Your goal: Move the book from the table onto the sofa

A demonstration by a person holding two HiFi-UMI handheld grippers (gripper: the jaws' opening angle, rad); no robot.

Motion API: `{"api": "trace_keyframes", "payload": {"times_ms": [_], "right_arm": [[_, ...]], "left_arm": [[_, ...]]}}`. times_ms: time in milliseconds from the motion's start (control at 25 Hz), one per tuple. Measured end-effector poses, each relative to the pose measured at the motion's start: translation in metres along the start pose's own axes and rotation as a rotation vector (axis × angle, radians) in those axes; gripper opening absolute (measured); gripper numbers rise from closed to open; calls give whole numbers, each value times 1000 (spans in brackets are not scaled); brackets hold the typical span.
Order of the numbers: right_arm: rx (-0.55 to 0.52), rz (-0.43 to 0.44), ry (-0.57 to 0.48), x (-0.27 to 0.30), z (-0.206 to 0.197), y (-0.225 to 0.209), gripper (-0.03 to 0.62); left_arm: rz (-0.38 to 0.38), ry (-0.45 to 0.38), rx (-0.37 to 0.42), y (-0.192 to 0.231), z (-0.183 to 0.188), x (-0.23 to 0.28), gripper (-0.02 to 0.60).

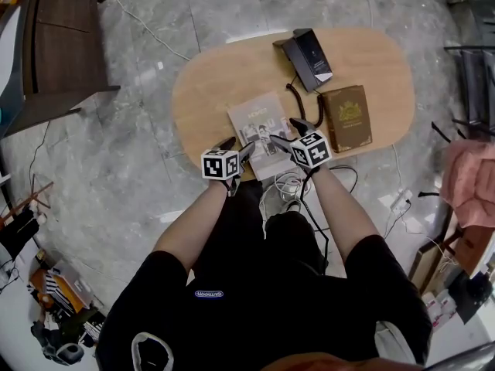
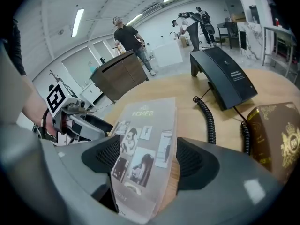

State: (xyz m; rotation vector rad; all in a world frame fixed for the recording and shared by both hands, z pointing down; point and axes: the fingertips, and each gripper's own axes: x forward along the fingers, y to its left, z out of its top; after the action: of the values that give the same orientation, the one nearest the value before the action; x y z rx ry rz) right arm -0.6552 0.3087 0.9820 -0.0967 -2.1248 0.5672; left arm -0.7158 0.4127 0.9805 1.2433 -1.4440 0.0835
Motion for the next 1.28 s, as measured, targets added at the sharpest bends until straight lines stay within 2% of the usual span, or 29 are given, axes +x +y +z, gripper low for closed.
{"api": "trace_keyframes", "payload": {"times_ms": [360, 800, 1000, 1280], "right_arm": [[20, 29, 67, 27, -21, 3, 405], [68, 22, 30, 25, -21, 1, 359], [63, -3, -34, 11, -8, 8, 356], [30, -54, -174, -36, 35, 25, 333]], "left_arm": [[-28, 44, -23, 6, -9, 19, 307], [-14, 44, -39, 10, -9, 19, 262], [-19, -23, -4, 0, 8, 2, 241], [-40, -111, 54, -31, 43, -41, 207]]}}
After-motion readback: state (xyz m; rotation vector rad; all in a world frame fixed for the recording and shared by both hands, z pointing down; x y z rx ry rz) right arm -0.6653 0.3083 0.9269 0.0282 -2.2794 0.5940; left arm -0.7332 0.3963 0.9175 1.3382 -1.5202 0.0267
